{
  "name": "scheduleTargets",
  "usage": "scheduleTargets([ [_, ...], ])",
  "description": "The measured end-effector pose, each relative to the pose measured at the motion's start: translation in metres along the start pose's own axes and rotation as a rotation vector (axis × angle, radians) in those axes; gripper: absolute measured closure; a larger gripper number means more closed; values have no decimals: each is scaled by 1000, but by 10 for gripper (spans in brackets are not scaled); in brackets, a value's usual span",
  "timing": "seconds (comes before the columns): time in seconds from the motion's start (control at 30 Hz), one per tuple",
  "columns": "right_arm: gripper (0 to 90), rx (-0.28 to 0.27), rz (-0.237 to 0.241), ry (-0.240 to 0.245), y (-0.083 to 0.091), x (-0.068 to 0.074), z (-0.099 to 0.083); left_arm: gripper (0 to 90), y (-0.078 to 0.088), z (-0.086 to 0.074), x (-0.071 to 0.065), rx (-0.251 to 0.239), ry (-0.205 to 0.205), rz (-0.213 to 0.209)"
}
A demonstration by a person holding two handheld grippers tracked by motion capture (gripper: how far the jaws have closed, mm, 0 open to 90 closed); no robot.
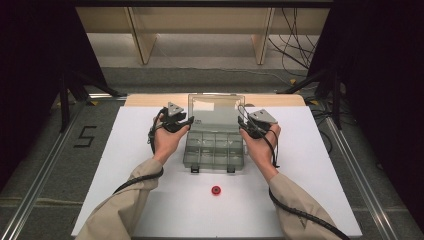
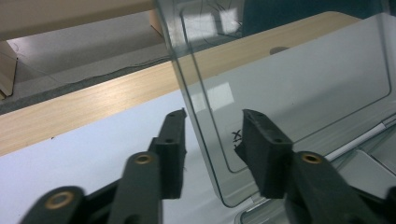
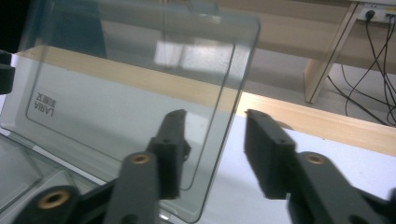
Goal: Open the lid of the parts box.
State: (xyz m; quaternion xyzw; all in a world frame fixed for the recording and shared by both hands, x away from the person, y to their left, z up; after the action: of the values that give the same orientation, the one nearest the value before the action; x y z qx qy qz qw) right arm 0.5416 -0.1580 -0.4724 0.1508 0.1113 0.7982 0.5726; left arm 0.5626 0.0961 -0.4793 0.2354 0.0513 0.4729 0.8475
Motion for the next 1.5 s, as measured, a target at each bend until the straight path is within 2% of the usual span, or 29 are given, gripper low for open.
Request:
scheduleTargets([
  [0.03, 524, -10, 7, 10, -1, -1, 0, 560, 0, 0, 0, -1, 4, 1],
  [0.17, 324, 9, 19, 7, -3, -2, 0, 417, 2, 3, 1, -11, 26, 4],
  [0.27, 228, 32, 37, 7, -3, -4, -1, 297, 4, 5, 2, -17, 41, -10],
  [0.33, 191, 45, 56, 7, -2, -5, -2, 218, 6, 7, 0, -10, 40, -13],
  [0.37, 171, 54, 76, -9, -2, -4, -3, 180, 7, 7, 0, -9, 30, -13],
  [0.43, 156, 65, 82, 11, 0, -6, -4, 152, 10, 8, -3, -7, 18, -25],
  [0.57, 152, 80, 101, 21, 8, -5, -5, 89, 18, 12, -8, -11, 0, -43],
  [0.6, 151, 73, 112, 20, 9, -4, -5, 80, 20, 13, -9, -11, 3, -45],
  [0.83, 120, 68, 151, 18, 26, -3, -4, 32, 42, 11, -18, -15, -43, -62],
  [1.0, 73, 58, 184, 35, 39, 0, -6, 17, 56, 7, -30, -14, -64, -93],
  [1.03, 64, 70, 188, 40, 42, 0, -6, 12, 59, 7, -33, -16, -71, -102],
  [1.17, 2, 70, 210, 55, 53, 2, -7, 5, 69, 6, -41, -27, -73, -129],
  [1.23, 2, 74, 205, 66, 58, 1, -8, 0, 74, 6, -45, -29, -86, -142],
  [1.5, 1, 72, 232, 59, 76, 2, -11, 0, 91, -1, -55, -41, -77, -179],
])
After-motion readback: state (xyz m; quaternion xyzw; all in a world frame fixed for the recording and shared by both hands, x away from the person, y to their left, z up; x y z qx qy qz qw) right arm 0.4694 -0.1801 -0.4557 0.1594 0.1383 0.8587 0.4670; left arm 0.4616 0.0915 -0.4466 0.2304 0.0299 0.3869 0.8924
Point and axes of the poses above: each handheld gripper's, and its own axes: y roughly backward along the jaws, z roughly out of its top, x roughly to its left, the point moved 5 cm from there along -y, roughly forward along the jaws, and after that the axes turned 10 degrees about -y, right-handed, at the moved point
